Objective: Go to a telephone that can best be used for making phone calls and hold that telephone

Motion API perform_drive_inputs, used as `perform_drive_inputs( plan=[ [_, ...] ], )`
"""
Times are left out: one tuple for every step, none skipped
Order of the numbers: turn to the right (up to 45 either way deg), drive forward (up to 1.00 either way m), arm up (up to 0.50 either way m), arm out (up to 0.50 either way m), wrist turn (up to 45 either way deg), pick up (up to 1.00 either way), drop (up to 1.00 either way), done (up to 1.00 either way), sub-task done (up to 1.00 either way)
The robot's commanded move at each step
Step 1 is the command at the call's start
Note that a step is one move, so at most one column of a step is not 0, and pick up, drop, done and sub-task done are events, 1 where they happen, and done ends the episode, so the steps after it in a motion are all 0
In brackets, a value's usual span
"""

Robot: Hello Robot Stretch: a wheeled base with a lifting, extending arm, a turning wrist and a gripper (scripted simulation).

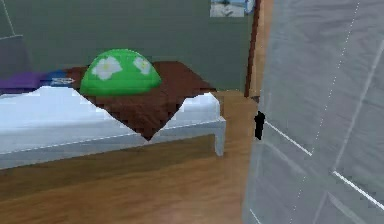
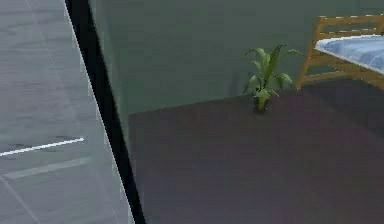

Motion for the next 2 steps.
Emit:
perform_drive_inputs(
  plan=[
    [0.0, 1.00, 0.00, 0.00, 0.0, 0.00, 0.00, 0.00, 0.00],
    [-3.0, 0.00, 0.00, 0.00, 0.0, 0.00, 0.00, 0.00, 0.00]
  ],
)
